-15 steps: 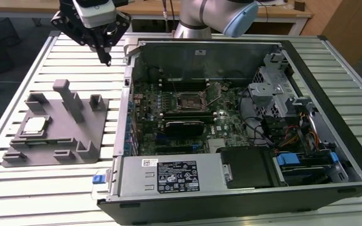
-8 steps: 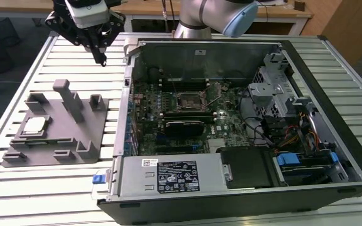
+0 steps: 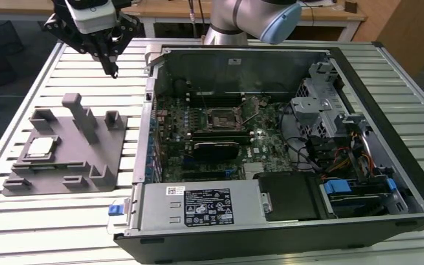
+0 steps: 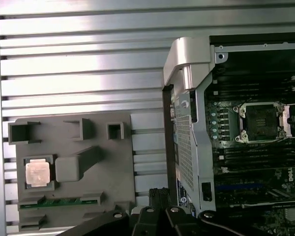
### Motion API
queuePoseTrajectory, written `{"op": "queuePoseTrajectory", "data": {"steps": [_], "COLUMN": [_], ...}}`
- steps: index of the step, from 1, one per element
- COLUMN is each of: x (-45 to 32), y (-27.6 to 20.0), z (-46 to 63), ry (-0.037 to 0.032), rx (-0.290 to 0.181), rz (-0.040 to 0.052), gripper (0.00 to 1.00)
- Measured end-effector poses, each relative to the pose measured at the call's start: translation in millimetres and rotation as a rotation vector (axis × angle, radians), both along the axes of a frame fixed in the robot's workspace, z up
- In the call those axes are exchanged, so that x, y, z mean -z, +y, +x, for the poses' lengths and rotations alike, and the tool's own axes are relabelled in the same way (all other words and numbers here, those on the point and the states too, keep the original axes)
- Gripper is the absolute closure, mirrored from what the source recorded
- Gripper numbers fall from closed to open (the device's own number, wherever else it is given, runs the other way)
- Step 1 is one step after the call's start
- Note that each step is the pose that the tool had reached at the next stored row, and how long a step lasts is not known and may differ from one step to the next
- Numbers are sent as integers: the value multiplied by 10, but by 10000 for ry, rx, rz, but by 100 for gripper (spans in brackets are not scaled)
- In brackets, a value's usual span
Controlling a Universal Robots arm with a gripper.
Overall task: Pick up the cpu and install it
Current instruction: 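Reach for the cpu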
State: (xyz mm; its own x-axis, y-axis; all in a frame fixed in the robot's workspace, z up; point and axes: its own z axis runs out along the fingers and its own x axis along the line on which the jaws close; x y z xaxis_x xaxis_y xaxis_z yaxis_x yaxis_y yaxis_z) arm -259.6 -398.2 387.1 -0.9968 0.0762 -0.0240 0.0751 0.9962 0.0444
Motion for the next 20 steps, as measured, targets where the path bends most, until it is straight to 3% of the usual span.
{"op": "queuePoseTrajectory", "data": {"steps": [13, 18, 20], "x": [15, 19, 26], "y": [5, 7, 8], "z": [-288, -440, -582], "ry": [0, 2, 1], "rx": [1, -1, 1], "rz": [0, -1, 0], "gripper": [89, 89, 89]}}
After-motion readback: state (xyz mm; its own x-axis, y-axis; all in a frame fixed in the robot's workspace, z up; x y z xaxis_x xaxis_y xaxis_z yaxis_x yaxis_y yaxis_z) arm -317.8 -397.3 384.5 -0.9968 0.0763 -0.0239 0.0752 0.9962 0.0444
